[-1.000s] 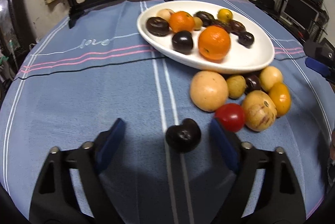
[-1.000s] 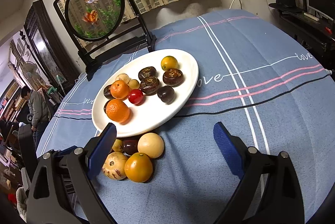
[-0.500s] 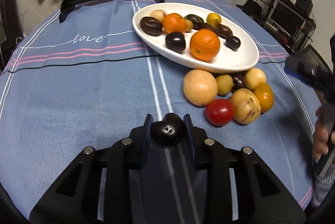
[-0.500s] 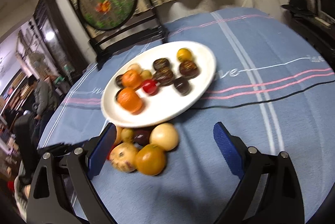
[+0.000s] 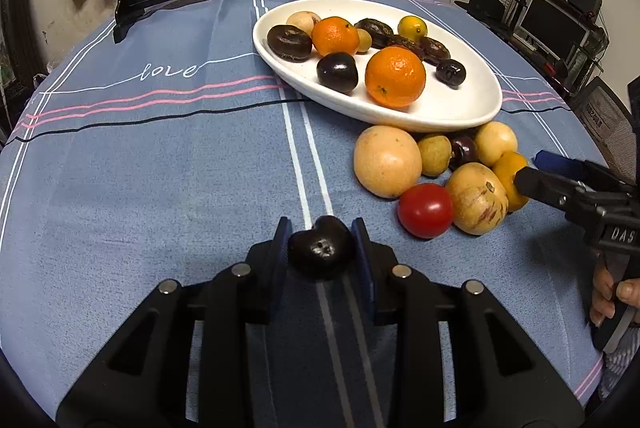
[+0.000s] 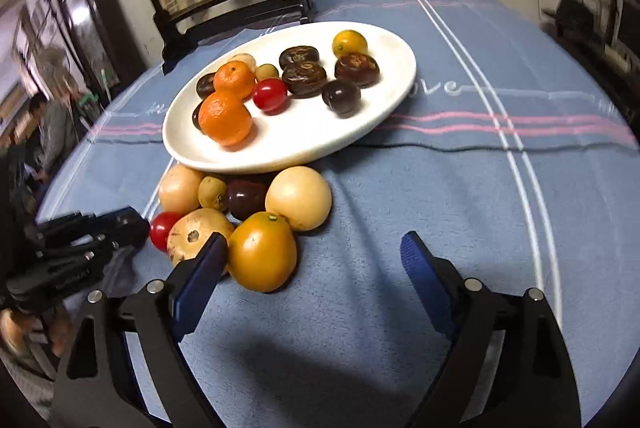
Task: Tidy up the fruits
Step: 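Grasp a large orange fruit with the right tool while the left holds the heart-shaped fruit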
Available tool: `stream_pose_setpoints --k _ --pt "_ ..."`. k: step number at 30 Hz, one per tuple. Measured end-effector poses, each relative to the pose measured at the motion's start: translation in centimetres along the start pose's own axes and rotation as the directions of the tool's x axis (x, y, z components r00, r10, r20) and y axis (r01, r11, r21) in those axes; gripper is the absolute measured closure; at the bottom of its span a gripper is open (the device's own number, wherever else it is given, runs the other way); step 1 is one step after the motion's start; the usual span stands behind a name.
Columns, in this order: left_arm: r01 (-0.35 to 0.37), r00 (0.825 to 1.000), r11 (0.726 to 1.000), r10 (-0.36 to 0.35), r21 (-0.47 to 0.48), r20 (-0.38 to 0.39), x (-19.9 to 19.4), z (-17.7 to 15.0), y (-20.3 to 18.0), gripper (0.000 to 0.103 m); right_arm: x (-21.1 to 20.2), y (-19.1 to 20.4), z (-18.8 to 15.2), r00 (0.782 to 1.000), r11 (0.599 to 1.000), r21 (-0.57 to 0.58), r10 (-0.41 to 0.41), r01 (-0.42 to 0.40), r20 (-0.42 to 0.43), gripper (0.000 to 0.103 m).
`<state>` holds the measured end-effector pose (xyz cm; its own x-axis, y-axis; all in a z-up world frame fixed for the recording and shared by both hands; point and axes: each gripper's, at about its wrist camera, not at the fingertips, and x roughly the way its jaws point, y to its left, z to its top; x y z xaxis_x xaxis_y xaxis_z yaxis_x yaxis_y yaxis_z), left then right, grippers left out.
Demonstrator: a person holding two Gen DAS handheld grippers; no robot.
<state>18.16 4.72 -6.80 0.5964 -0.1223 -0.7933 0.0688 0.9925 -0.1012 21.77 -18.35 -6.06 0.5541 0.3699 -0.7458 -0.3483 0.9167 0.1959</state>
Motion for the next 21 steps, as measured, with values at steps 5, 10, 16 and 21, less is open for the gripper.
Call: stream_pose_setpoints --k 5,10,16,21 --pt "0.000 1.000 1.000 0.000 0.000 -0.001 0.0 0.0 0.0 0.071 -2.4 -1.9 0.0 0.971 0.977 0.016 -0.215 0.214 0.103 0.010" --pt "-0.007 1.000 1.000 0.007 0.007 -0.001 0.1 0.0 0.0 0.071 -3.9 -2.6 -0.4 0.988 0.998 0.039 -0.052 0.047 0.147 0.012" --pt "-0.004 1.000 1.000 0.004 0.010 -0.003 0.1 0.0 0.0 0.069 -2.0 0.5 -0.8 0.996 0.991 -0.123 -0.049 0.057 0.070 0.041" --pt "-0.005 1.000 1.000 0.005 0.013 -0.003 0.1 0.0 -0.1 0.068 -1.6 0.6 -0.7 0.998 0.991 -0.131 -0.032 0.038 0.046 0.059"
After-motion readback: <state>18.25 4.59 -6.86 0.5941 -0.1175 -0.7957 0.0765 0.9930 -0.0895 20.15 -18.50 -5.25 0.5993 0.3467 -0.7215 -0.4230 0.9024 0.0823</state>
